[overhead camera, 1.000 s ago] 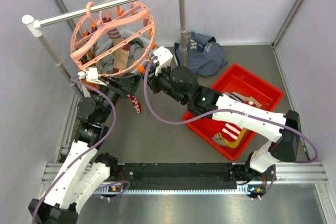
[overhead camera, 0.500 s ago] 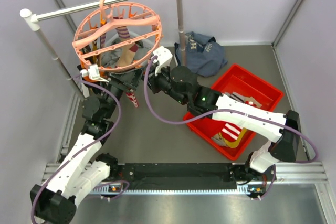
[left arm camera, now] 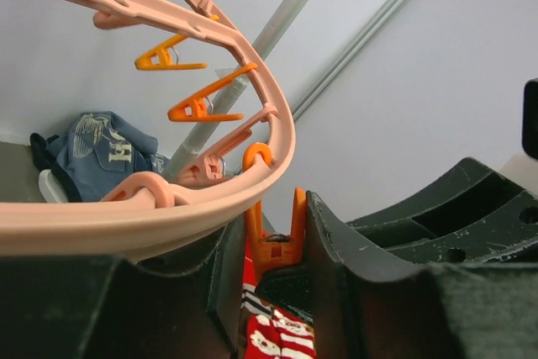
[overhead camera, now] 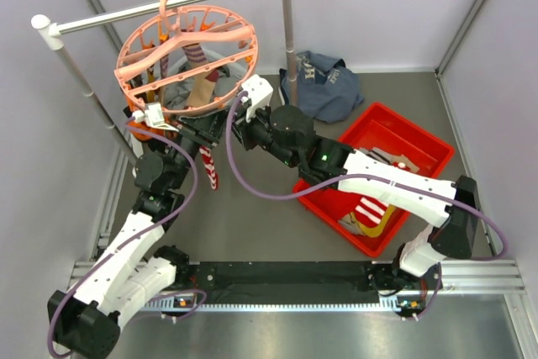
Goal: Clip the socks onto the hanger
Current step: Open the clamp at the hanger, then pick up the sock from the bin.
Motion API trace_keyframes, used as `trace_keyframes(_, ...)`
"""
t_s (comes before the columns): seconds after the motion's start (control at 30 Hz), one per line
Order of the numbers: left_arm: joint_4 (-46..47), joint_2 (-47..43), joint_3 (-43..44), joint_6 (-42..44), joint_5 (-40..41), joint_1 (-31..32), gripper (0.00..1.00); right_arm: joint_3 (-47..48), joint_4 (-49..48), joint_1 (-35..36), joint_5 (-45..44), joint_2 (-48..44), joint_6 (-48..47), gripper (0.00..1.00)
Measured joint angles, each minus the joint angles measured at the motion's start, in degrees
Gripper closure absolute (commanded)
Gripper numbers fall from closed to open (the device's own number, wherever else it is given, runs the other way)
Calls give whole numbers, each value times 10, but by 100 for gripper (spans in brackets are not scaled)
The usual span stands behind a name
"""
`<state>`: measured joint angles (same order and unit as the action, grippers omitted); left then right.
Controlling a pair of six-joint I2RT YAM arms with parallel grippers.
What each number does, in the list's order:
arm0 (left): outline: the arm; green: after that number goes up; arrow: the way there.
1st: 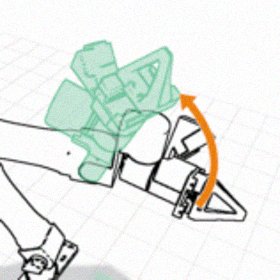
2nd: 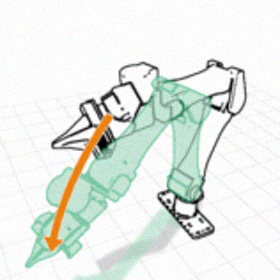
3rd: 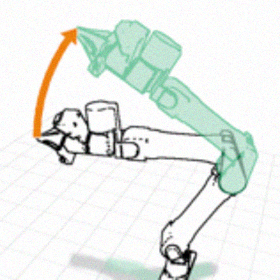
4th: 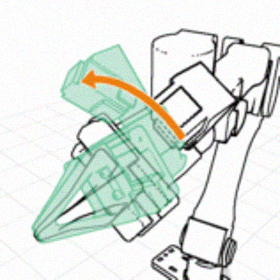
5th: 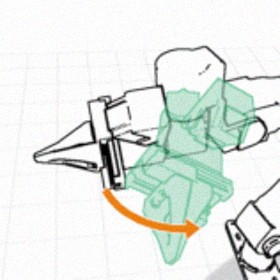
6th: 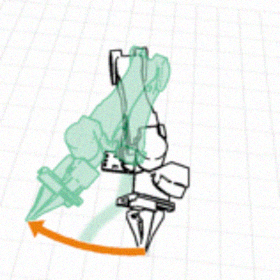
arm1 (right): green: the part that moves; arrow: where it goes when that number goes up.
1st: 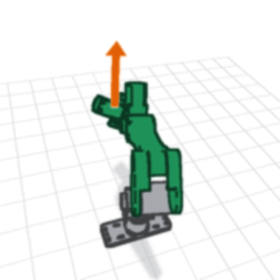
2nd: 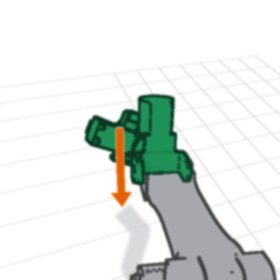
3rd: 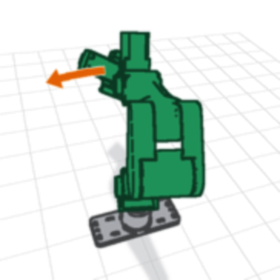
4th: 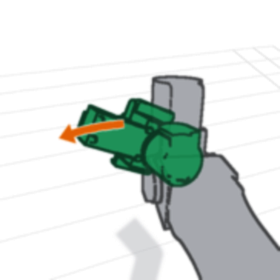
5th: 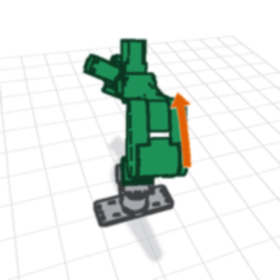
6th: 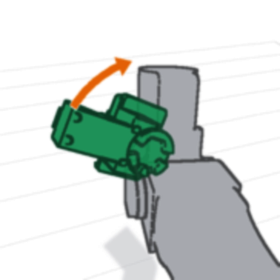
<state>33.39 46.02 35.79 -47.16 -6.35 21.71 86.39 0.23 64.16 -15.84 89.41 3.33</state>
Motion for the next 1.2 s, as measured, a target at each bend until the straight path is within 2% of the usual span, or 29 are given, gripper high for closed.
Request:
trace_keyframes(0.13,-1,0,1,8,1,2,77,0,6,1,0,0,1,59)
trace_keyframes(0.17,-1,0,1,9,0,2,77,0,10,1,1,0,2,51)
trace_keyframes(0.27,-1,3,4,15,1,2,77,-1,30,2,0,-2,8,40)
trace_keyframes(0.37,-5,5,4,22,2,2,77,-5,55,3,-4,-14,16,35)
trace_keyframes(0.57,-9,5,4,26,3,4,77,-45,148,-7,-41,-101,61,33)
trace_keyframes(0.73,-12,4,4,27,3,4,77,-113,268,-59,-86,-206,133,32)
trace_keyframes(1.07,-35,-11,4,30,13,5,77,-296,482,-220,-113,-344,315,32)
trace_keyframes(1.2,-45,-18,4,37,16,5,78,-371,504,-302,-103,-377,347,39)
